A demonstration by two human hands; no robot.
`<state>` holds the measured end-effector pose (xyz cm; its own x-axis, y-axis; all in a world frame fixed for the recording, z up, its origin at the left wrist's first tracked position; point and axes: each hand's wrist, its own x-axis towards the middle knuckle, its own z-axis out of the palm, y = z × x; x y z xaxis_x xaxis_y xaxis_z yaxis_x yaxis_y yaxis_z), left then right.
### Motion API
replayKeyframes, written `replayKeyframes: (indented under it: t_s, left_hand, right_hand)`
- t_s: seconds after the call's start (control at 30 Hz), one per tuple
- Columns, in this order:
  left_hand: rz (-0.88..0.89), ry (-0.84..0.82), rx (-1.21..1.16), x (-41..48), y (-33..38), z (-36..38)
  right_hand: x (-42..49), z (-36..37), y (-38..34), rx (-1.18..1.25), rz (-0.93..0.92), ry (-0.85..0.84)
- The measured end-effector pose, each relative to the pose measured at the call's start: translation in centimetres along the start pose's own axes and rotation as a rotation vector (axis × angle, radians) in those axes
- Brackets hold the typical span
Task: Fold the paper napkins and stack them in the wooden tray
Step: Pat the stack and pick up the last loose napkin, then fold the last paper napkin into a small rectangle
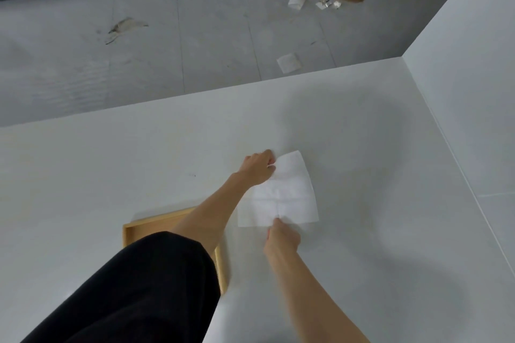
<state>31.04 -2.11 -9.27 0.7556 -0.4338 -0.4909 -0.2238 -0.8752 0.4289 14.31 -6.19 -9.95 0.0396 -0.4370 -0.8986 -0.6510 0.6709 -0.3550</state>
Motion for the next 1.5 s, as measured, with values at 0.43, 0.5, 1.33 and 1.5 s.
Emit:
replayKeyframes:
  t_s: [0.43, 0.5, 1.33, 1.5]
  left_hand:
    - [0.114, 0.139, -0.433, -17.6, 4.1, -7.9]
    - [0.069, 0.200, -0.589, -21.5, 4.1, -9.1]
    - [0.234, 0.521, -1.355, -50.6, -1.1, -13.9]
    - [0.330, 0.546, -1.381, -51.3, -1.2, -15.6]
  right_hand:
    - [-5.8, -13.5, 0.8, 0.090, -0.521, -0.407]
    - [-8.2, -15.4, 0.0, 0.088, -0.630, -0.509]
    - [-32.9, -18.1, -4.1, -0.332, -1.073, -1.162]
    - [-34.9, -17.5, -5.0, -0.217, -1.175, -1.220]
